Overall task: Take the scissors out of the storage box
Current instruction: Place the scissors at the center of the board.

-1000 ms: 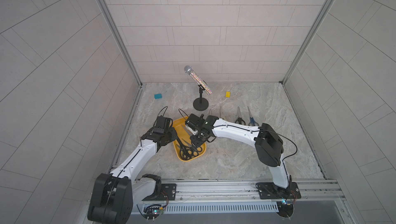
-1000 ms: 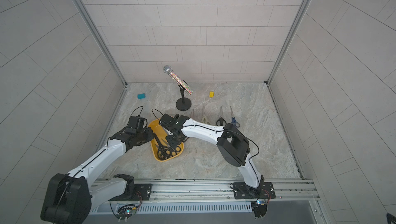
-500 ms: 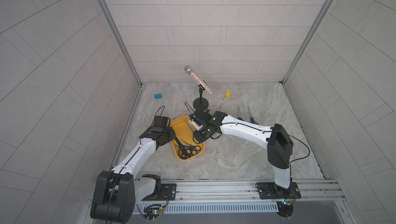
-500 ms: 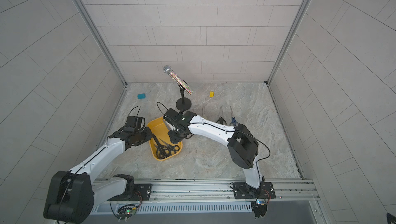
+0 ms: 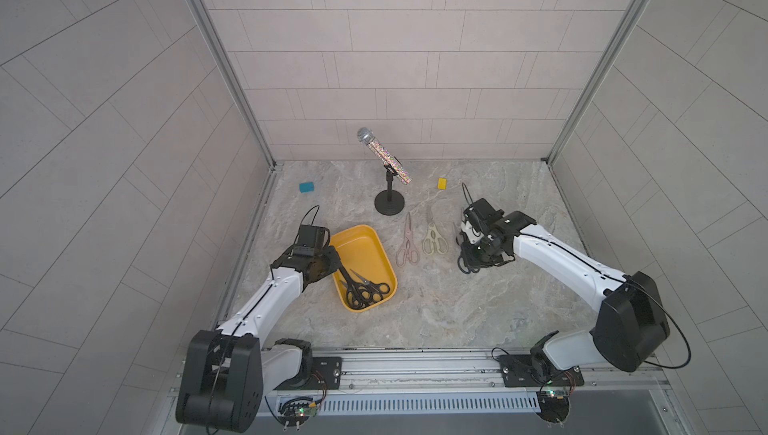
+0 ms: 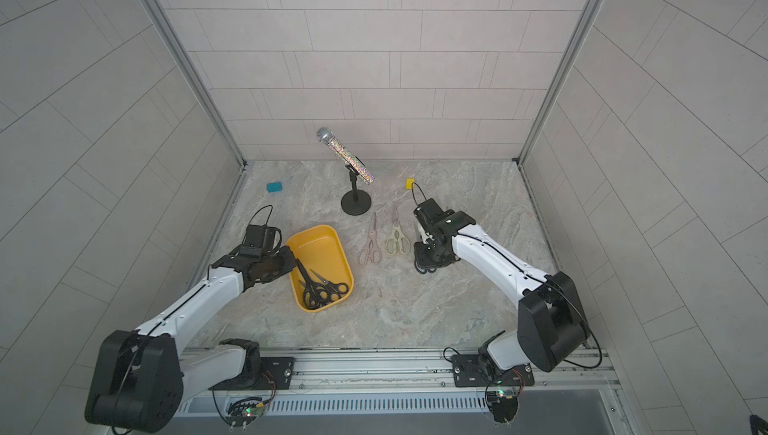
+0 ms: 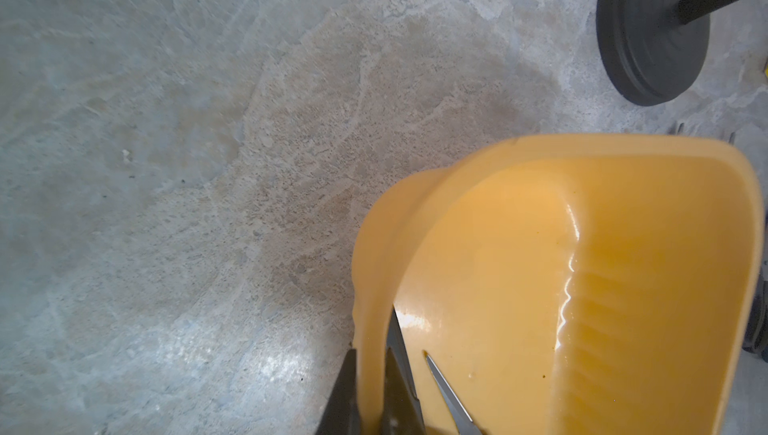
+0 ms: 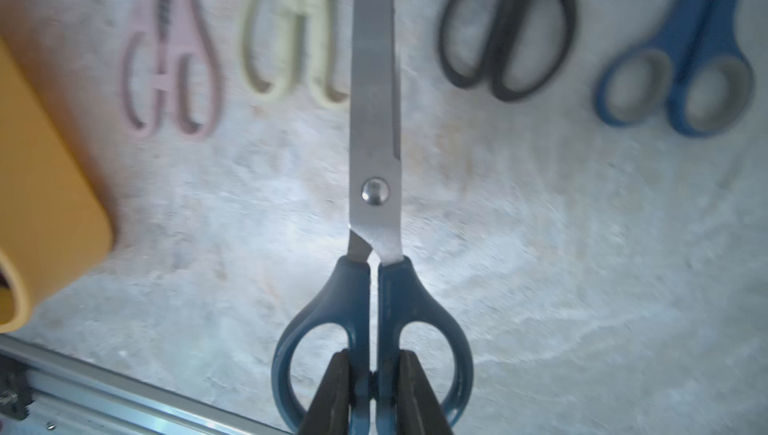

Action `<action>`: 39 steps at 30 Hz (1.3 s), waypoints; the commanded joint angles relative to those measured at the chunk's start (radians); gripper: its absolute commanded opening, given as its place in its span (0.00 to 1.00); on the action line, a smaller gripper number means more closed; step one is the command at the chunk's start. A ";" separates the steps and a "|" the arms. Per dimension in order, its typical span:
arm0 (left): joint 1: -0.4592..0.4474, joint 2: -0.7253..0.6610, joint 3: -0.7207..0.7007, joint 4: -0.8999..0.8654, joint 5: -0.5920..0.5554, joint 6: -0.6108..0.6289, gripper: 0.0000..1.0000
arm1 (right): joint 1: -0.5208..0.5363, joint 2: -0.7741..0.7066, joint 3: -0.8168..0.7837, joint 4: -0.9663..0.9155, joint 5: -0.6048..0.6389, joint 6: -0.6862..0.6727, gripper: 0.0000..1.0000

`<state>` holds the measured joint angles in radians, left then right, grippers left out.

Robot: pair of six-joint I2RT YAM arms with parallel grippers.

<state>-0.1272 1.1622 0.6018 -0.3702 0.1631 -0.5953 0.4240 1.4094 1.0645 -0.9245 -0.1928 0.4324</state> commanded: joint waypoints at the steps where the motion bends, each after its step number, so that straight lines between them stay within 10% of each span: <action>1: 0.006 0.010 0.029 0.037 0.022 -0.009 0.00 | -0.080 -0.048 -0.057 -0.097 0.042 -0.053 0.00; 24: 0.019 0.013 0.033 0.042 0.035 -0.007 0.00 | -0.177 0.162 -0.167 -0.112 0.095 -0.051 0.00; 39: 0.030 0.002 0.030 0.041 0.036 -0.007 0.00 | -0.176 0.140 -0.155 -0.118 0.102 -0.052 0.26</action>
<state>-0.1032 1.1801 0.6022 -0.3557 0.1986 -0.5980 0.2497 1.5963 0.9081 -1.0183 -0.1154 0.3798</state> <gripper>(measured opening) 0.086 0.255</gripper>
